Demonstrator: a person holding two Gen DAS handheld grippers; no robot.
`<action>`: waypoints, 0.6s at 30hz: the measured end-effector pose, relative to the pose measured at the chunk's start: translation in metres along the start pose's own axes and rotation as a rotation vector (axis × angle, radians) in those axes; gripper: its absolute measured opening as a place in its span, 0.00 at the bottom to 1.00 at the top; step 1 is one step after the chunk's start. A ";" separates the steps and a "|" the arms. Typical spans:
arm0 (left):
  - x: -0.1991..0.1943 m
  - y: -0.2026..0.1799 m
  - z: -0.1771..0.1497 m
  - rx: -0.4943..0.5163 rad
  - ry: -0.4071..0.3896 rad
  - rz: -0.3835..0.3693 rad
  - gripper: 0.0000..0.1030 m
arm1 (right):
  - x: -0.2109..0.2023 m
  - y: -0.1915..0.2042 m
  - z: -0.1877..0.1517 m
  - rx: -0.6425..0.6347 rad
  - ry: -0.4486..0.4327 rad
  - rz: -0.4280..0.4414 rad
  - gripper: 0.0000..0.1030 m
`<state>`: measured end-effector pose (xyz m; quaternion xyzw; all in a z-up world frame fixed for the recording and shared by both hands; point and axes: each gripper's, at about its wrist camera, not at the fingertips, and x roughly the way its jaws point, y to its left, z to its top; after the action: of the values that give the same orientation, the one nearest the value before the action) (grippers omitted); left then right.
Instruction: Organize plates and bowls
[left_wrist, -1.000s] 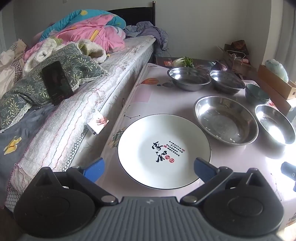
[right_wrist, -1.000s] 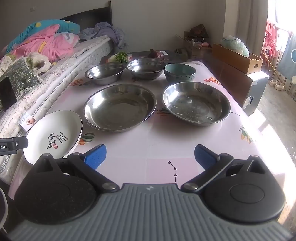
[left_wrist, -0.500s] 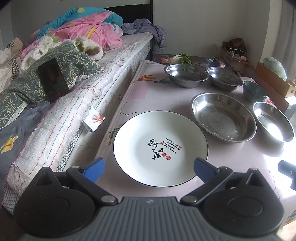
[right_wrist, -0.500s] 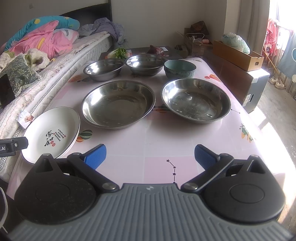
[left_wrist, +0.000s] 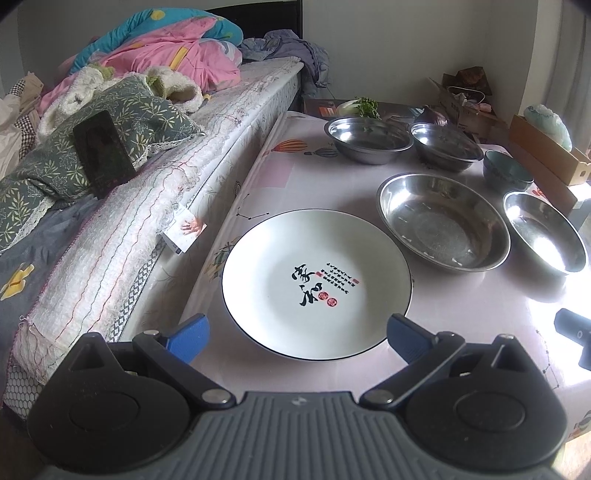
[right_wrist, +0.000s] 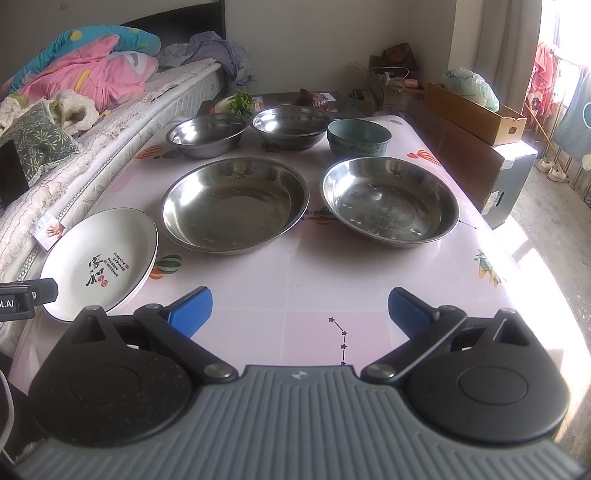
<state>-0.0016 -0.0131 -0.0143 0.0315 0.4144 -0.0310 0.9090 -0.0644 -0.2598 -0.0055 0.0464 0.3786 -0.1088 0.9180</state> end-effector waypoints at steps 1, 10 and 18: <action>0.000 0.000 0.001 0.001 0.001 -0.002 1.00 | 0.000 0.000 0.000 -0.002 0.001 0.000 0.99; -0.003 -0.003 0.000 0.009 0.011 -0.014 1.00 | -0.005 0.000 0.001 -0.017 -0.010 -0.004 0.99; -0.004 -0.007 0.001 0.016 0.016 -0.030 1.00 | -0.010 -0.003 0.001 -0.023 -0.035 -0.026 0.99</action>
<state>-0.0039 -0.0199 -0.0112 0.0330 0.4217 -0.0477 0.9049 -0.0709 -0.2615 0.0023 0.0291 0.3644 -0.1173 0.9234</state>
